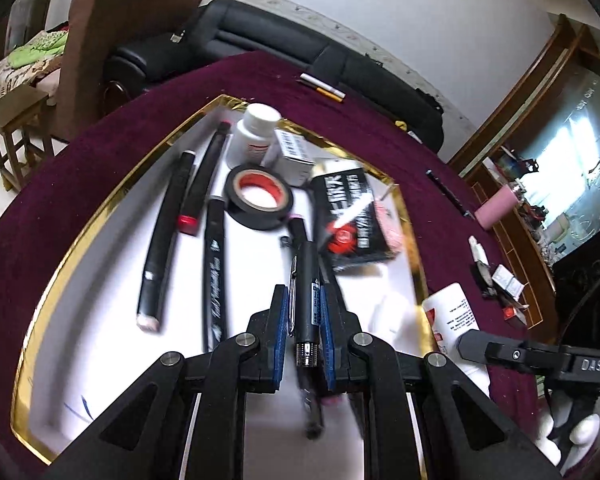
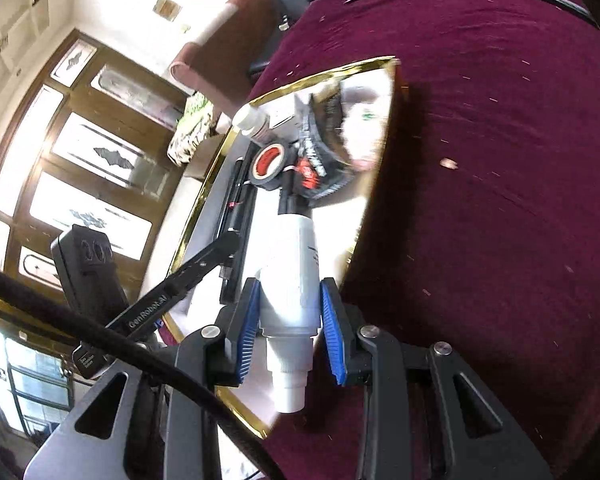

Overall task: Organize objects
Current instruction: 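Carry the pen and spray bottle into the tray and release both, then move both tools back over the table toward the boxes and bottle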

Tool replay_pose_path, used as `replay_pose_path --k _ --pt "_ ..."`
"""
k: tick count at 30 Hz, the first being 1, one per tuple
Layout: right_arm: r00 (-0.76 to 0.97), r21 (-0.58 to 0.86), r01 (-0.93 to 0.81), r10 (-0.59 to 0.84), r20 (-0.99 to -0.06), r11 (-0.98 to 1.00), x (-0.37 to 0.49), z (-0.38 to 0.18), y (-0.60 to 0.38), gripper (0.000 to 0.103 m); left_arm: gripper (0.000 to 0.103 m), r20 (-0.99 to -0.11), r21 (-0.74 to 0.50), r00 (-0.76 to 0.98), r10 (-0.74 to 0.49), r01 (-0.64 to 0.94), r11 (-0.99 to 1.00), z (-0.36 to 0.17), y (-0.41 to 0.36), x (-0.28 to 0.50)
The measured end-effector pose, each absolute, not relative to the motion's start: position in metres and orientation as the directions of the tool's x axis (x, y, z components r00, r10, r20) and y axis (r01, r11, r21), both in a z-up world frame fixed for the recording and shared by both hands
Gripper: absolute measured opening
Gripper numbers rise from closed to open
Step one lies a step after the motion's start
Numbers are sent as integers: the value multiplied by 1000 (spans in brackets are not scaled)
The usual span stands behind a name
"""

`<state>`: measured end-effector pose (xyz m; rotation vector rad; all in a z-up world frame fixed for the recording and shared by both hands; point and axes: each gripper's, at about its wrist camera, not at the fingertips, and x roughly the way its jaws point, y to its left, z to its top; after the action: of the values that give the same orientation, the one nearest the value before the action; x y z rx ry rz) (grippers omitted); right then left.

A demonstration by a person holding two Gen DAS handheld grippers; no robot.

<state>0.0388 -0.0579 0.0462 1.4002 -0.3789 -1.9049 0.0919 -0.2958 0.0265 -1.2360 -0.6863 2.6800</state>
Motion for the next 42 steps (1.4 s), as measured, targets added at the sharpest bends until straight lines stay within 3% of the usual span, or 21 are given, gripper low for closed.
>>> replay_pose_path --k 12,14,16,18,25,29,34,42 --pt "-221 443 400 -554 -803 -802 16 33 -106 29 14 -687 -447 -667 289 74 -892 20 -308 87" --pt "-232 432 395 -543 -807 -811 16 33 -109 29 19 -671 -464 -677 301 68 -883 22 -312 90" --pt "-238 430 395 -542 -806 -812 16 34 -106 29 37 -653 -483 -691 310 65 -873 24 -315 95" --pt "-253 415 392 -529 -810 -821 18 37 -106 29 49 -643 -489 -701 309 64 -870 29 -316 99" --pt "-379 344 424 -509 -773 -838 38 65 -96 30 58 -591 -510 -742 317 39 -859 45 -315 116" --pt "-531 227 407 -432 -729 -885 60 86 -82 42 67 -541 -517 -777 320 7 -856 55 -311 129" --pt "-648 126 391 -369 -666 -912 83 104 -64 51 84 -506 -459 -814 287 -28 -888 69 -295 140" --pt "-733 5 372 -297 -611 -928 100 115 -36 52 87 -519 -382 -816 254 -45 -923 85 -252 144"
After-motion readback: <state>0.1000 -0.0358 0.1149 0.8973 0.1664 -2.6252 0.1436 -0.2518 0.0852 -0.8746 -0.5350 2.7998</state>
